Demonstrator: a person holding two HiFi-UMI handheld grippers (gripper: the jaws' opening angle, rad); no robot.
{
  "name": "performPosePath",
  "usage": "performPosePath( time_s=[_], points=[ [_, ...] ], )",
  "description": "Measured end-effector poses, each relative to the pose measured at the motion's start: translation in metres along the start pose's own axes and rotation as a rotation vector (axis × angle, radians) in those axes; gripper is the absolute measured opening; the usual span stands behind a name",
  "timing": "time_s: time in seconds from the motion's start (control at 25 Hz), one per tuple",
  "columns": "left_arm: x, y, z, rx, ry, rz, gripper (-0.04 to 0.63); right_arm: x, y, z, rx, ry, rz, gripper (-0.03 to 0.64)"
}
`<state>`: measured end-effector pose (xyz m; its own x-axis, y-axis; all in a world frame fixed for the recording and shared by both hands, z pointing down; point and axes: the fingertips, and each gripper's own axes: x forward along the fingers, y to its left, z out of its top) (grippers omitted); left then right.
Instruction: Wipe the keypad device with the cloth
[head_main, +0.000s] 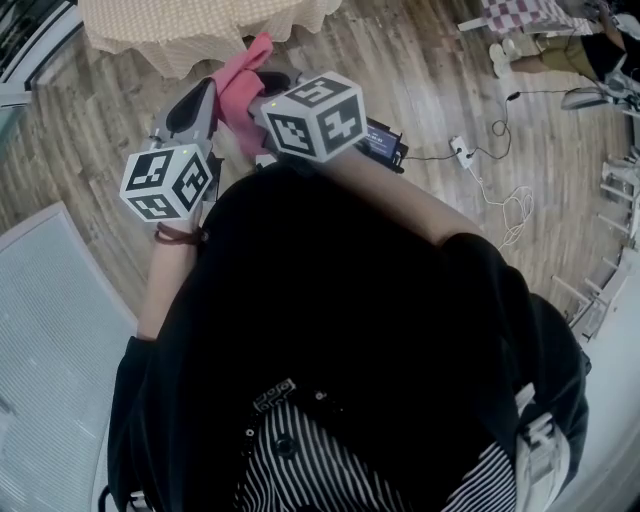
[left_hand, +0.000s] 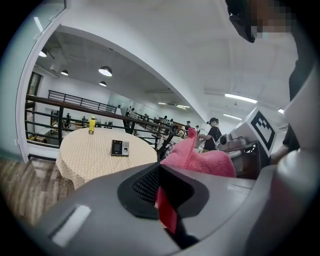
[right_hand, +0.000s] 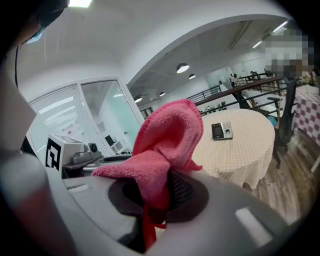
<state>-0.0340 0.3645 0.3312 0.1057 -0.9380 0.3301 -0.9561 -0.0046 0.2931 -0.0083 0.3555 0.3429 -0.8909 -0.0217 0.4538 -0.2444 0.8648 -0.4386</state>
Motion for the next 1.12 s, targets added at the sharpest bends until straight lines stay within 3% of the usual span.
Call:
performPosePath(
  time_s=[0.2, 0.44, 0.6, 0.8, 1.0, 1.12],
  points=[
    [0.008, 0.035, 0.02, -0.003, 0.02, 0.073, -0.003, 0.034, -0.002, 0.027, -0.016, 0.024, 0.068, 0.063],
    [-0.019, 0.038, 0.014, -0.027, -0.008, 0.143, -0.003, 0.035, 0.022, 0.018, -0.05, 0.044, 0.137, 0.063],
    [-0.011, 0.046, 0.007, -0.041, 0.003, 0.162, -0.003, 0.046, 0.014, 0.014, -0.054, 0.067, 0.152, 0.063],
    [0.024, 0.06, 0.015, -0.037, 0.021, 0.153, -0.003, 0.061, -0.017, 0.029, -0.032, 0.071, 0.149, 0.063],
    [0.093, 0.088, 0.052, -0.015, 0.034, 0.092, -0.003, 0.089, -0.075, 0.081, -0.017, 0.065, 0.146, 0.063],
    [0.123, 0.097, 0.075, 0.001, 0.038, 0.099, -0.003, 0.097, -0.101, 0.109, -0.018, 0.065, 0.163, 0.063]
  ],
)
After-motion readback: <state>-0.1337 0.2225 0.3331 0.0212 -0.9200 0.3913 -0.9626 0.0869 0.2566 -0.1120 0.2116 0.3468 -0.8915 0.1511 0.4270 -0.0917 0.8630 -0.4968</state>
